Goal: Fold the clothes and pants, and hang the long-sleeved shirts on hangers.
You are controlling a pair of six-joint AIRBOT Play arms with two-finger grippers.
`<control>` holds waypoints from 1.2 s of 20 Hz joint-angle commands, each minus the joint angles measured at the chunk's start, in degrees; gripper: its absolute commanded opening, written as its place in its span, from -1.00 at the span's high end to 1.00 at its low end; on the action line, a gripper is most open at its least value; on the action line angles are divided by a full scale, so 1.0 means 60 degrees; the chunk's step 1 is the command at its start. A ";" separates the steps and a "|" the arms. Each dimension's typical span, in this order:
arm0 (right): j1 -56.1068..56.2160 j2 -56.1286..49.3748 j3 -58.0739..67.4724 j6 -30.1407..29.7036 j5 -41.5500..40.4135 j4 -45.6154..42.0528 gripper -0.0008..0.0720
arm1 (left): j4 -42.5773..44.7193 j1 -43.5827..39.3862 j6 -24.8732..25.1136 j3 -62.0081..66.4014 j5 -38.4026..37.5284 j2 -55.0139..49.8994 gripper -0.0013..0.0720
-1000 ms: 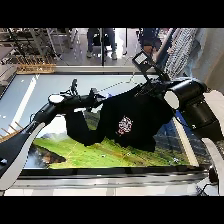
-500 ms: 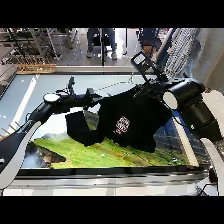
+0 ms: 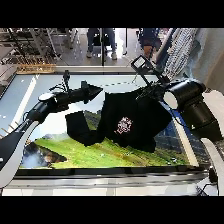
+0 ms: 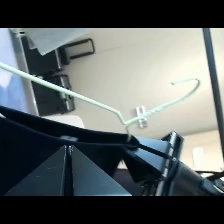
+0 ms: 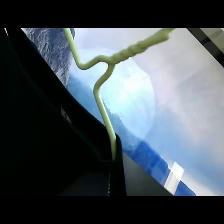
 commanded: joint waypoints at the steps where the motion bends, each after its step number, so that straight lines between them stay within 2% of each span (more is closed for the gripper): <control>1: 0.0007 -0.0007 0.0000 -0.0022 0.0047 0.0000 0.88 | 0.0554 0.0022 -0.0204 0.0000 -0.0189 -0.0015 0.93; 5: 0.0011 0.0022 0.0000 -0.0044 -0.0215 0.0095 0.88 | 0.3676 0.0015 -0.2514 -0.0004 -0.0193 -0.0084 0.88; 7: 0.0011 0.0033 0.0011 -0.0044 -0.0379 0.0131 0.88 | 0.4277 0.0015 -0.2838 0.0000 -0.0182 -0.0142 0.88; 8: 0.0007 0.0033 0.0011 -0.0066 -0.0412 0.0171 0.88 | 0.4353 0.0015 -0.2827 0.0000 -0.0142 -0.0182 0.74; 9: 0.0011 0.0033 0.0011 -0.0073 -0.0437 0.0200 0.88 | 0.4484 0.0011 -0.2758 0.0000 -0.0015 -0.0208 -0.30; 10: 0.0011 0.0036 0.0011 -0.0098 -0.0452 0.0244 0.88 | 0.4539 0.0004 -0.2350 0.0000 0.0273 -0.0233 -0.95; 14: 0.0011 0.0036 0.0011 -0.0178 -0.0452 0.0266 0.88 | 0.4462 -0.0026 -0.0306 0.0000 0.1694 -0.0255 -0.96; 17: 0.0007 0.0091 0.0029 -0.0215 -0.0594 0.0441 0.88 | 0.4415 -0.0149 0.1472 0.0000 0.1810 -0.0412 -0.95; 20: 0.0007 0.0295 0.0029 -0.0211 -0.0739 0.0863 0.88 | 0.2936 -0.0379 0.4000 0.0000 0.1785 -0.0645 -0.95; 22: 0.0007 0.0382 0.0029 -0.0160 -0.0739 0.0943 0.88 | 0.1949 -0.0565 0.4830 0.0000 0.1741 -0.0820 -0.94; 23: 0.0007 0.0426 0.0029 -0.0029 -0.0758 0.0943 0.88 | 0.1916 -0.0652 0.4972 0.0000 0.1657 -0.0892 -0.62; 24: 0.0007 0.0455 0.0029 0.0066 -0.0758 0.0947 0.88 | 0.1909 -0.0714 0.5078 0.0000 0.1570 -0.0933 0.05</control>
